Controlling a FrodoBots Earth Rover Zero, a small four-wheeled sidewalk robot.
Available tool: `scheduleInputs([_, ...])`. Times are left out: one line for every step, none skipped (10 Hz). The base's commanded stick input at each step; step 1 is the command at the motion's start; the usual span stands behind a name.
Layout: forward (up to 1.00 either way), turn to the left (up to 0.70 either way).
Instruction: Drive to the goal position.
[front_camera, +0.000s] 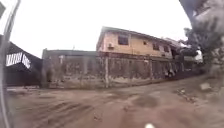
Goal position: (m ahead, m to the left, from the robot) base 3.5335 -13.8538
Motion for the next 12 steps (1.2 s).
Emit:
scheduleInputs([1.00,-0.39])
scheduleInputs([1.00,-0.28])
scheduleInputs([1.00,-0.08])
scheduleInputs([1.00,-0.02])
scheduleInputs([1.00,0.00])
scheduleInputs([1.00,0.00])
scheduleInputs([1.00,0.00])
scheduleInputs([1.00,0.00])
scheduleInputs([1.00,0.00])
scheduleInputs([1.00,0.00])
scheduleInputs([1.00,0.00])
scheduleInputs([1.00,-0.39])
